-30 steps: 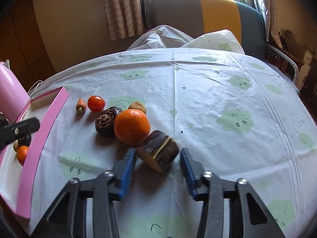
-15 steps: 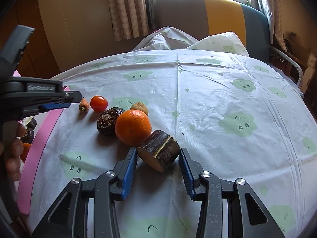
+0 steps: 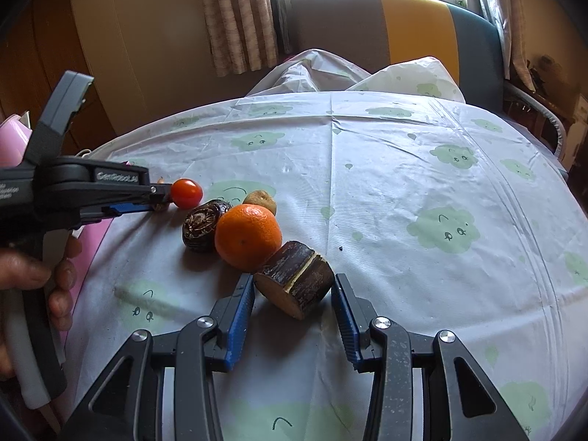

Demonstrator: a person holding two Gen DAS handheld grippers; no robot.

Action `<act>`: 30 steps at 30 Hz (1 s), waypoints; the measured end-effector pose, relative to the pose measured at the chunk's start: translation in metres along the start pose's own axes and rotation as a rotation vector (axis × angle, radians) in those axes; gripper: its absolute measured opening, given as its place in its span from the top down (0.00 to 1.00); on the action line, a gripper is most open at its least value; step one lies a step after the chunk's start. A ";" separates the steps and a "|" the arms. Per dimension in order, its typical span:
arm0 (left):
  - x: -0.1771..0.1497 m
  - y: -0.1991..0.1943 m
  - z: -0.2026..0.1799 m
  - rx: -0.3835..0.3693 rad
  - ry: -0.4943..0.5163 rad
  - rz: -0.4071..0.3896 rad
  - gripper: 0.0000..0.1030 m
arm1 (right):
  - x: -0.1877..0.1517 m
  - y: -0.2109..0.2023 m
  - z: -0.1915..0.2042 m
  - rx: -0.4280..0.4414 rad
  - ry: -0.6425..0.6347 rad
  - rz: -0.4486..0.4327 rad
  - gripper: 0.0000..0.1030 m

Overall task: Organize fruits
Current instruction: 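Close the left tool around the carrot, then lift the carrot with the left tool toward the tray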

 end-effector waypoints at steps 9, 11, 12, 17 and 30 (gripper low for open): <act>-0.075 -0.047 -0.019 -0.032 0.196 -0.055 0.74 | -0.005 -0.010 -0.002 0.026 0.052 -0.006 0.58; -0.093 -0.054 -0.021 -0.032 0.232 -0.081 0.74 | -0.008 -0.013 -0.002 0.029 0.055 -0.007 0.58; -0.101 -0.055 -0.022 -0.040 0.250 -0.088 0.75 | -0.009 -0.015 -0.001 0.032 0.054 -0.007 0.58; -0.107 -0.057 -0.024 -0.050 0.275 -0.133 0.75 | -0.017 -0.021 0.000 0.059 0.067 0.000 0.58; -0.099 -0.072 -0.010 -0.132 0.194 -0.129 0.79 | -0.024 -0.022 0.009 0.019 0.042 0.004 0.58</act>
Point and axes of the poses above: each gripper's, at about its wrist camera, not at the fingertips, and y roughly the way its jaws point, z to its left, x to its top, the point moved 6 cm from there along y, roughly the way its jaws point, and after that the axes turned 14 degrees about x, right-handed, at the moved point
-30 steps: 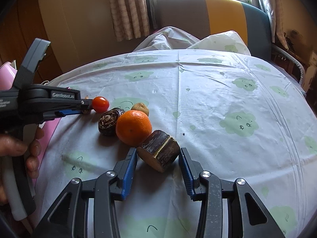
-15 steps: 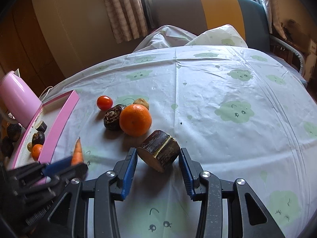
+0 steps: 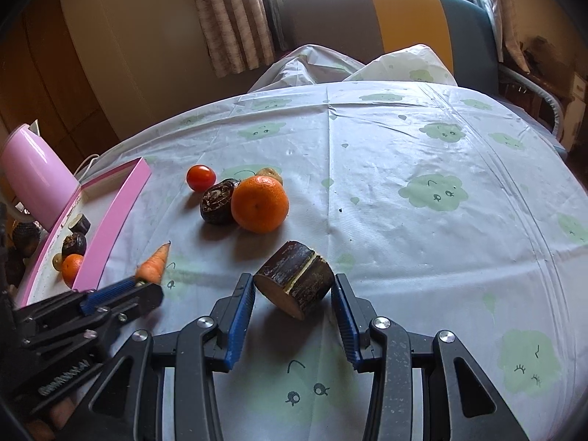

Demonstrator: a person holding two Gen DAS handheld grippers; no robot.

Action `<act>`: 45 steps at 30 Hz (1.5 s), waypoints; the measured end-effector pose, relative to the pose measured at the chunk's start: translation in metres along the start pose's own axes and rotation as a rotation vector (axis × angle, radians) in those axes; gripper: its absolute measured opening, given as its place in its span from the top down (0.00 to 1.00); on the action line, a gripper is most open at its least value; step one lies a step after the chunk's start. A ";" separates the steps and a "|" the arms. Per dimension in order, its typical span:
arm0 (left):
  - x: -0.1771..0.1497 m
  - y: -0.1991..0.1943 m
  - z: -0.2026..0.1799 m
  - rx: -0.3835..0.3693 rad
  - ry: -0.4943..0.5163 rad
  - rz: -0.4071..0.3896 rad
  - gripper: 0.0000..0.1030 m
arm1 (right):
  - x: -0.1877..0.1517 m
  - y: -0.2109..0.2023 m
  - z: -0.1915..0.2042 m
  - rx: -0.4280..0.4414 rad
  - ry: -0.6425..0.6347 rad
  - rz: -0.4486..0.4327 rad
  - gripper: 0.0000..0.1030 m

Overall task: Organize fruits
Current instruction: 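Lift the carrot with the left tool toward the tray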

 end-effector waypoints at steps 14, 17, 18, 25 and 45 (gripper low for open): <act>0.003 -0.013 0.014 0.010 -0.015 0.014 0.77 | -0.001 0.004 0.006 -0.026 -0.032 0.016 0.58; 0.010 -0.009 0.012 0.044 0.035 0.017 0.74 | -0.002 0.004 0.007 -0.024 -0.036 0.018 0.58; 0.013 -0.007 0.011 0.049 0.057 0.019 0.74 | -0.002 0.004 0.007 -0.021 -0.034 0.019 0.58; 0.022 0.012 0.012 0.083 0.233 0.084 0.67 | -0.001 0.004 0.006 -0.015 -0.035 0.015 0.58; 0.022 -0.042 0.049 0.026 -0.027 -0.051 0.81 | 0.002 0.002 0.017 0.021 -0.073 -0.001 0.58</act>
Point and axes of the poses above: each gripper's, at about its wrist camera, not at the fingertips, and y roughly the way its jaws point, z to its left, x to its top, the point moved 6 cm from there along y, roughly the way its jaws point, and after that the axes turned 14 degrees about x, right-handed, at the moved point
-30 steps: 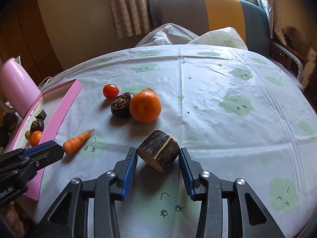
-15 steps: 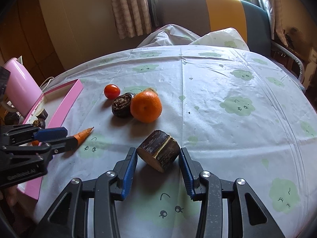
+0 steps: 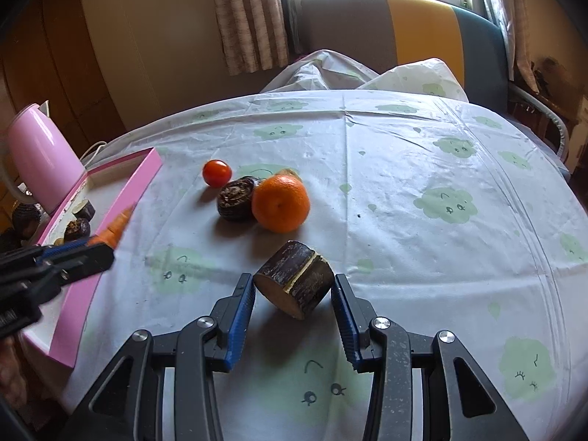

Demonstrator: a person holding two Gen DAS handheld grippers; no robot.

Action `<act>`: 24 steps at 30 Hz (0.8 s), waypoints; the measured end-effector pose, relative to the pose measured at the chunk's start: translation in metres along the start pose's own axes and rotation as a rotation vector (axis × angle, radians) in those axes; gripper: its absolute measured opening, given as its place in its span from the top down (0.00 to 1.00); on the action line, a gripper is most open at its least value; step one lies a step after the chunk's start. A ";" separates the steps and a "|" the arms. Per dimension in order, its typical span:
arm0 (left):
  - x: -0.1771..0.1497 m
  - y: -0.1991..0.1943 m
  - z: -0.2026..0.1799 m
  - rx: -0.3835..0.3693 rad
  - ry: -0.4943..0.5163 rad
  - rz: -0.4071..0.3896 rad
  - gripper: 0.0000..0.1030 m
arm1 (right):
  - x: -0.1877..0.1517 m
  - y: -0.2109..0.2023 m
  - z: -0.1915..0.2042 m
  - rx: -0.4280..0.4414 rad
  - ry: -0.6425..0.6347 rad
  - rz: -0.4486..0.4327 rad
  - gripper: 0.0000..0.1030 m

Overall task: Organize fruits
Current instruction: 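Lift the carrot with the left tool toward the tray, then place the carrot in the tray with left tool while right tool places the log slice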

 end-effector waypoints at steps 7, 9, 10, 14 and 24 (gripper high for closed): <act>0.003 -0.011 0.086 0.131 -0.186 -0.011 0.81 | 0.008 0.007 0.040 0.093 -0.058 0.012 0.58; -0.005 -0.010 0.102 0.176 -0.203 0.002 0.81 | 0.011 0.011 0.054 0.132 -0.072 0.025 0.58; -0.009 -0.009 0.108 0.192 -0.215 0.006 0.81 | 0.012 0.014 0.061 0.155 -0.077 0.032 0.58; -0.027 -0.003 0.128 0.200 -0.291 0.049 0.74 | 0.020 0.025 0.098 0.227 -0.122 0.053 0.58; -0.037 -0.017 0.149 0.280 -0.337 0.007 0.71 | 0.047 0.059 0.173 0.340 -0.219 0.086 0.58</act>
Point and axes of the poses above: each gripper's, at about its wrist camera, not at the fingertips, and y roughly the way its jaws point, z to its left, x to its top, the point moved 6 cm from there along y, roughly the way its jaws point, and after that the axes turned 14 degrees about x, right-handed, at the moved point
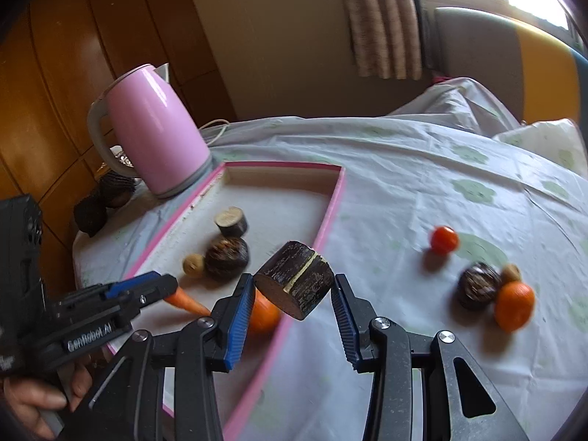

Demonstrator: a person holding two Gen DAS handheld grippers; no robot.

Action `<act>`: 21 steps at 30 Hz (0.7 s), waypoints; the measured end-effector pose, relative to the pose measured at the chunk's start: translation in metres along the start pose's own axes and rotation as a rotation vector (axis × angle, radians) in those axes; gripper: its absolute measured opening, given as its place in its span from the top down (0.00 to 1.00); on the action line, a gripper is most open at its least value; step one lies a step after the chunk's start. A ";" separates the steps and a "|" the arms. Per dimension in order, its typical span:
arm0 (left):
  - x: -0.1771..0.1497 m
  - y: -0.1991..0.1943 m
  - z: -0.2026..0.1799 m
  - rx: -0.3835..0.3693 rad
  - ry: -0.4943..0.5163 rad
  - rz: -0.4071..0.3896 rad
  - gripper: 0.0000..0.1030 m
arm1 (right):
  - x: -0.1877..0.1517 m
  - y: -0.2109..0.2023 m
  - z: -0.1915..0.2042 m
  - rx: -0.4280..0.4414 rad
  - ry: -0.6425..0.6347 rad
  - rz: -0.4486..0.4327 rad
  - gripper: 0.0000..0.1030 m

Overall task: Organize fruits
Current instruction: 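Place the carrot in the tray with left tool while right tool places the log slice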

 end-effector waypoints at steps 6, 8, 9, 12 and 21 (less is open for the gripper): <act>0.003 -0.005 0.005 0.013 -0.009 -0.016 0.69 | 0.009 0.028 0.007 0.015 0.001 0.026 0.54; 0.004 -0.006 0.004 0.018 -0.004 -0.023 0.69 | 0.006 0.027 0.008 0.016 0.012 0.023 0.51; 0.004 -0.006 0.004 0.021 -0.004 -0.025 0.69 | 0.004 0.026 0.008 0.014 0.018 0.021 0.46; 0.003 -0.007 0.000 0.014 0.003 -0.023 0.69 | -0.003 0.019 0.007 0.003 0.017 0.009 0.44; -0.002 -0.015 -0.023 0.004 0.071 -0.039 0.69 | -0.023 -0.008 -0.014 -0.068 0.069 -0.025 0.38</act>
Point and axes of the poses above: each gripper's, at about its wrist camera, not at the fingertips, and y roughly the way its jaws point, z to its left, x to its top, the point moved 6 cm from there along y, roughly the way its jaws point, and after that the axes turned 14 degrees about x, right-handed, at the moved point
